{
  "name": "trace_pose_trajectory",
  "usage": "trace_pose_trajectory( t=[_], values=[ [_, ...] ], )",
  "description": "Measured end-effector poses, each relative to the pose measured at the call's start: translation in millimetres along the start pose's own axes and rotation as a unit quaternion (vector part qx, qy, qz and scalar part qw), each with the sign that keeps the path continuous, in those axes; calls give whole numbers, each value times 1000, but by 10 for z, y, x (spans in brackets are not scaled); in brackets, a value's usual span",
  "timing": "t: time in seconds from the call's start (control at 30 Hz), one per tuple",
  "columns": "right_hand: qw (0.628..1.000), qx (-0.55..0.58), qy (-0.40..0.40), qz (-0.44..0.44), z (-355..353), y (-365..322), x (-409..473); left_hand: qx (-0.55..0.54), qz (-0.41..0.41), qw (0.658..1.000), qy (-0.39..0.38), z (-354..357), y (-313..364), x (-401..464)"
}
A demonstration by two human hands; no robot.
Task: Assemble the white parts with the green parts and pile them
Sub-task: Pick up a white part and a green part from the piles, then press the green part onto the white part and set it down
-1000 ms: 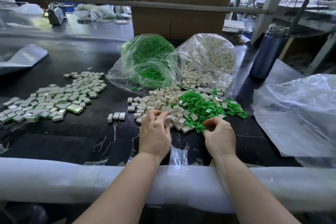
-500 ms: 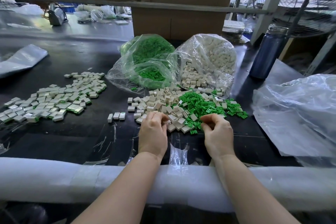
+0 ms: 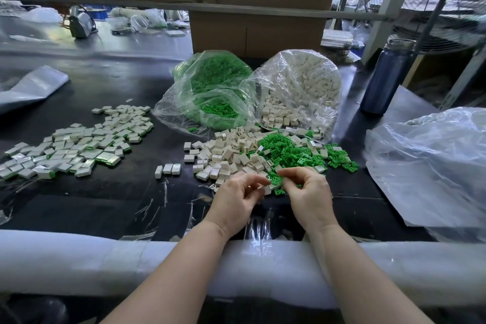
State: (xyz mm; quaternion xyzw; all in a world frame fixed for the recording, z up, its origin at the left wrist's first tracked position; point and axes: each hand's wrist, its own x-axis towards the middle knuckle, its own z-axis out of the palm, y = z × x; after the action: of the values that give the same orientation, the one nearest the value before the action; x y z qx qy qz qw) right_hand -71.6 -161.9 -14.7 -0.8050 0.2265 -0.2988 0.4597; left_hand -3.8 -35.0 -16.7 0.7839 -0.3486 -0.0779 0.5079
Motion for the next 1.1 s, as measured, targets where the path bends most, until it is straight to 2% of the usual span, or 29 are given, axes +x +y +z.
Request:
trace_pose_trajectory(
  t=[0.13,0.3,0.43,0.63,1.1],
  values=[
    [1000,23,-17,-5,-11,-17,-9,-41,-30,999,-4,-14,12,1],
    [990,132,-37,24,-52,-51,-22,-77,-55,995,-19,-24,-3,1],
    [982,174,-59,48,-43,-72,-24,-81,-52,995,-25,-19,0,7],
    [983,158,-85,43,-43,-84,-41,-93,-55,994,-34,-23,-10,13],
    [985,168,-31,39,-52,-84,-27,-95,-55,994,-27,-16,-48,24]
  ],
)
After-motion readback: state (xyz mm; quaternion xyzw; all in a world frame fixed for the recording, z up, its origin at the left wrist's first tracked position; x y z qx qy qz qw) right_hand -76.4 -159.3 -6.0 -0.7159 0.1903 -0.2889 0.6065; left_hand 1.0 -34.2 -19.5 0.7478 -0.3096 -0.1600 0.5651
